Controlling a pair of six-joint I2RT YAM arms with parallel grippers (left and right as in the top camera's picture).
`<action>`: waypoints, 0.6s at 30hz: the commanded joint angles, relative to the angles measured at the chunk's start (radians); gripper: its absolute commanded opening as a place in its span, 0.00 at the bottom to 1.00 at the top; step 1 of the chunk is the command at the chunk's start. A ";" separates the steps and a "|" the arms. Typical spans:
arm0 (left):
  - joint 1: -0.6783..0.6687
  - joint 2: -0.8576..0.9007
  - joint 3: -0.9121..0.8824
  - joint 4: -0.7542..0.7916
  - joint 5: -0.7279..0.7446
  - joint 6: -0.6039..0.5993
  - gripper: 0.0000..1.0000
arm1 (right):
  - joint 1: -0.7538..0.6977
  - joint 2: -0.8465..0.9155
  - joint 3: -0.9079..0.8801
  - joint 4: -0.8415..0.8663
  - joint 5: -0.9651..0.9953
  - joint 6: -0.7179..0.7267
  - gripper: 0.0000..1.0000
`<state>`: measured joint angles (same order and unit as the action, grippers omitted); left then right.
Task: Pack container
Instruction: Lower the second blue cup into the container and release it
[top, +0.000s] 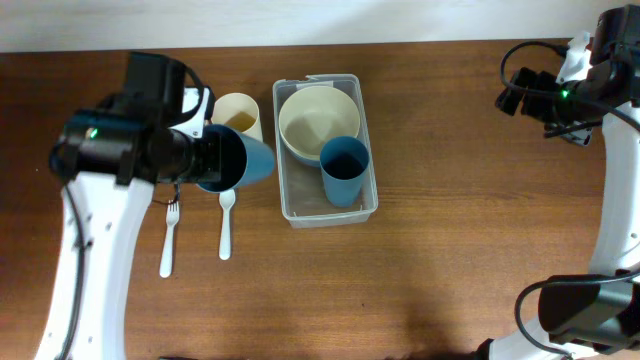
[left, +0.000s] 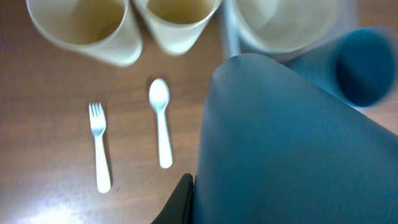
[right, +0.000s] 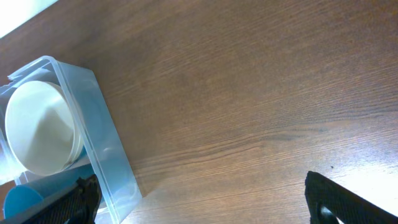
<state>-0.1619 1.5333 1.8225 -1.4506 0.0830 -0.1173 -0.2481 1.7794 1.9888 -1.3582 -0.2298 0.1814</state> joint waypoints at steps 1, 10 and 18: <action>-0.072 -0.043 0.096 0.005 0.056 -0.002 0.02 | -0.002 -0.007 0.008 0.000 -0.002 -0.001 0.99; -0.275 0.028 0.257 0.081 -0.012 0.007 0.02 | -0.002 -0.007 0.008 0.000 -0.002 -0.001 0.99; -0.369 0.215 0.257 0.119 -0.015 0.088 0.02 | -0.002 -0.007 0.009 0.000 -0.002 -0.001 0.99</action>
<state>-0.4976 1.6718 2.0743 -1.3403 0.0784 -0.0834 -0.2481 1.7794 1.9888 -1.3582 -0.2298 0.1810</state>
